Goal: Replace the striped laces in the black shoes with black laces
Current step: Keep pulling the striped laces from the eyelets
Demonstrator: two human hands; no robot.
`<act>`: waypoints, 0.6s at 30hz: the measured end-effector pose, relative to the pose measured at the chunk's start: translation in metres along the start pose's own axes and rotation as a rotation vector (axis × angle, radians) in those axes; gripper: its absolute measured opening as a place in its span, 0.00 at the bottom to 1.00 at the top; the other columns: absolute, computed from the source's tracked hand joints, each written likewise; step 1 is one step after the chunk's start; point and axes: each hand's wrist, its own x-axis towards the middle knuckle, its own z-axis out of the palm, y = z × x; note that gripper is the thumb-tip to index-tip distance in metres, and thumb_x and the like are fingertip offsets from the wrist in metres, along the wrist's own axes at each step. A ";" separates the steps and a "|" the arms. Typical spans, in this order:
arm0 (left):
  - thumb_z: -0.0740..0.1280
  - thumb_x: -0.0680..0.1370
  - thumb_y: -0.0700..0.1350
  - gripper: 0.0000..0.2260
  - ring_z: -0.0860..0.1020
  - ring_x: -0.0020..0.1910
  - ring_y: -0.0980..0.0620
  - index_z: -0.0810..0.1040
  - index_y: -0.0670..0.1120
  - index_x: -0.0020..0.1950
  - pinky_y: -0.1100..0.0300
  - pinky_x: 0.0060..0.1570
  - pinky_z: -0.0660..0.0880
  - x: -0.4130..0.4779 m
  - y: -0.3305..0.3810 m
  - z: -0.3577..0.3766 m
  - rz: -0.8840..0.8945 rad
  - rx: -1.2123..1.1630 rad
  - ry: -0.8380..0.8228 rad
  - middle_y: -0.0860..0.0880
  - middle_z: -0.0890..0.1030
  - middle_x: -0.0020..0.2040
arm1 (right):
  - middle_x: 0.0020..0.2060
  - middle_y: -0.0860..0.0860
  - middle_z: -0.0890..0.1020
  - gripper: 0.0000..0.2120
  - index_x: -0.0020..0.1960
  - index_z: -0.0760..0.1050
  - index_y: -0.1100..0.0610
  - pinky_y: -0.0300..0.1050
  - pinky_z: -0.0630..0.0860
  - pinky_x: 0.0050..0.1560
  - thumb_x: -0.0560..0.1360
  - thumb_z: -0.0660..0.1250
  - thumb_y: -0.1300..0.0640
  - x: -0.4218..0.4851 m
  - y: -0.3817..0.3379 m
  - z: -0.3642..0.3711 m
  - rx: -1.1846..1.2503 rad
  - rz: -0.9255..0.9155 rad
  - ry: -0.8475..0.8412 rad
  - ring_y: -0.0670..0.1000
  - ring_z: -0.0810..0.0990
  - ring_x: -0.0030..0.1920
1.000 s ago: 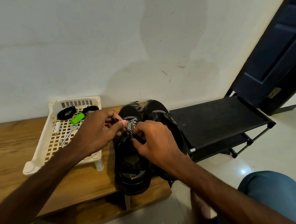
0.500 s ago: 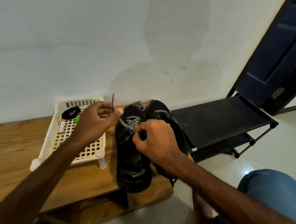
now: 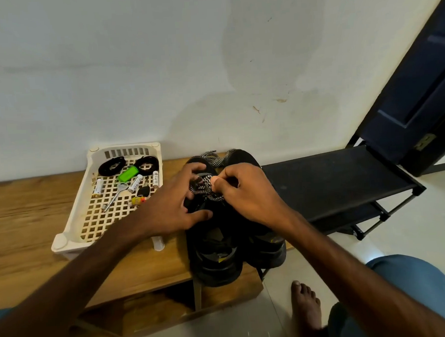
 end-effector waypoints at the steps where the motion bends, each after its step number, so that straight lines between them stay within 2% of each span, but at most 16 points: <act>1: 0.79 0.71 0.53 0.43 0.79 0.47 0.55 0.57 0.56 0.78 0.65 0.37 0.79 0.000 0.000 0.001 -0.005 0.027 0.003 0.54 0.72 0.66 | 0.37 0.46 0.83 0.10 0.45 0.84 0.53 0.35 0.73 0.35 0.82 0.68 0.53 0.000 -0.001 -0.001 0.020 -0.017 0.007 0.45 0.80 0.38; 3: 0.79 0.71 0.52 0.40 0.79 0.47 0.57 0.59 0.56 0.77 0.65 0.38 0.77 0.001 0.001 0.001 -0.021 0.056 0.021 0.55 0.72 0.66 | 0.39 0.47 0.85 0.10 0.44 0.85 0.52 0.47 0.80 0.44 0.82 0.68 0.53 0.001 -0.001 -0.006 0.088 -0.038 0.031 0.48 0.83 0.42; 5: 0.78 0.72 0.53 0.37 0.79 0.46 0.57 0.62 0.55 0.75 0.64 0.41 0.76 0.000 0.000 0.000 -0.024 0.098 0.031 0.55 0.73 0.65 | 0.39 0.50 0.86 0.12 0.42 0.86 0.52 0.57 0.81 0.51 0.82 0.68 0.52 0.000 -0.001 -0.010 0.173 -0.040 0.044 0.52 0.84 0.44; 7: 0.78 0.72 0.54 0.34 0.78 0.48 0.59 0.66 0.56 0.73 0.62 0.43 0.75 -0.001 -0.001 -0.001 -0.011 0.125 0.024 0.55 0.73 0.66 | 0.39 0.53 0.86 0.13 0.43 0.86 0.53 0.61 0.80 0.53 0.82 0.67 0.51 0.000 0.000 -0.010 0.228 -0.039 0.038 0.55 0.84 0.45; 9: 0.77 0.72 0.56 0.30 0.78 0.52 0.60 0.70 0.58 0.72 0.58 0.49 0.78 -0.003 0.000 -0.002 0.006 0.141 0.008 0.56 0.74 0.68 | 0.41 0.61 0.85 0.15 0.44 0.85 0.55 0.65 0.79 0.51 0.83 0.66 0.50 -0.001 0.000 -0.008 0.261 -0.014 0.009 0.62 0.83 0.47; 11: 0.75 0.74 0.58 0.23 0.78 0.52 0.61 0.74 0.61 0.67 0.55 0.51 0.79 -0.002 0.001 -0.006 0.023 0.115 0.018 0.57 0.77 0.65 | 0.40 0.62 0.84 0.15 0.43 0.84 0.56 0.61 0.81 0.44 0.83 0.65 0.50 0.000 0.001 -0.009 0.238 0.002 -0.047 0.63 0.82 0.43; 13: 0.71 0.78 0.56 0.13 0.80 0.51 0.61 0.79 0.61 0.63 0.55 0.52 0.80 -0.001 -0.001 -0.013 0.052 0.053 0.039 0.58 0.82 0.59 | 0.33 0.54 0.82 0.14 0.43 0.84 0.56 0.49 0.74 0.31 0.83 0.67 0.51 0.000 0.005 -0.013 0.125 -0.026 -0.121 0.55 0.77 0.32; 14: 0.70 0.79 0.55 0.11 0.80 0.51 0.61 0.81 0.60 0.61 0.55 0.53 0.80 0.000 -0.002 -0.016 0.069 0.039 0.043 0.59 0.83 0.57 | 0.31 0.50 0.82 0.12 0.44 0.84 0.55 0.44 0.71 0.29 0.82 0.67 0.51 -0.001 0.006 -0.014 0.046 -0.038 -0.167 0.50 0.75 0.29; 16: 0.70 0.80 0.50 0.10 0.80 0.52 0.62 0.84 0.57 0.60 0.57 0.54 0.79 0.000 -0.005 -0.019 0.097 0.054 0.060 0.60 0.84 0.55 | 0.34 0.50 0.83 0.12 0.46 0.85 0.52 0.46 0.73 0.32 0.82 0.67 0.50 -0.004 0.007 -0.015 -0.097 -0.048 -0.246 0.52 0.78 0.32; 18: 0.72 0.78 0.47 0.09 0.80 0.49 0.63 0.85 0.55 0.58 0.57 0.51 0.80 0.001 -0.006 -0.017 0.121 0.078 0.095 0.59 0.85 0.51 | 0.37 0.50 0.84 0.11 0.48 0.85 0.52 0.50 0.79 0.41 0.83 0.66 0.51 -0.005 0.009 -0.015 -0.140 -0.051 -0.257 0.53 0.82 0.38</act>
